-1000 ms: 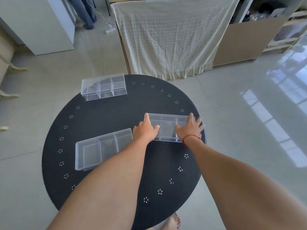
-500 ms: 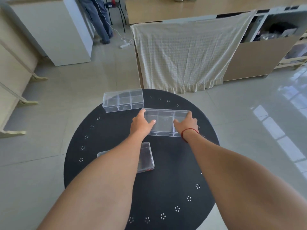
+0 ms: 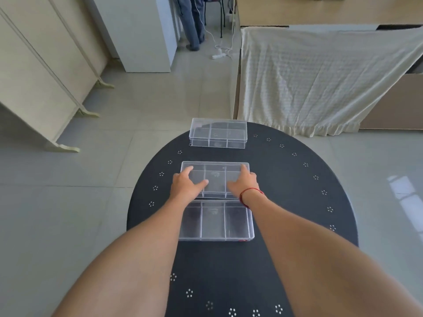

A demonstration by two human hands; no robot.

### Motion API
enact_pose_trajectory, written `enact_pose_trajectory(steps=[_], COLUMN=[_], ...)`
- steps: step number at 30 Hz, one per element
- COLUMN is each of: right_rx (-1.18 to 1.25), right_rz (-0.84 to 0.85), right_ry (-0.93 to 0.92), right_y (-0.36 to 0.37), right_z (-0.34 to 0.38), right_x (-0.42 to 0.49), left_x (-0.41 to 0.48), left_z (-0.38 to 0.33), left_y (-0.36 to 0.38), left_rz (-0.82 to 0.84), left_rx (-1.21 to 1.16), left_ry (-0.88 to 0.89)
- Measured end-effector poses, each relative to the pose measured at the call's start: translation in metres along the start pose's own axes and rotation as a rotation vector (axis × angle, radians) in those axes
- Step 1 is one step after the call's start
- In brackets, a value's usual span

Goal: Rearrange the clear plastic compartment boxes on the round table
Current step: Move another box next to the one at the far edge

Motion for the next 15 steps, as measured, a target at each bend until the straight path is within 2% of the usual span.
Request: enact_pose_trajectory(steps=[5,8,11,15], right_rx=[-0.045,-0.159,-0.294,-0.320], right_rz=[0.028,0.023,-0.050,-0.019], right_ry=[0.016,0.005,-0.105,-0.240], right_y=[0.011,0.010,0.004,0.007], right_z=[-0.009,-0.011,-0.004,0.006], right_x=[0.002,0.001,0.000,0.000], left_x=[0.005,0.003,-0.001,-0.002], left_z=[0.013,0.013,0.003,-0.006], left_y=[0.008,0.004,-0.002,0.004], left_rz=[0.092,0.036,-0.054,0.016], left_rx=[0.033,0.125,0.243,0.317], left_ry=[-0.011,0.031,0.174,0.221])
Point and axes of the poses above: each hand's wrist, its own x-axis towards the middle knuckle, its own y-axis out of the palm, z = x × y, the point moved 3 cm from there along x, towards the middle knuckle, and after that the axes turned 1 degree about -z, right-handed, at the moved point
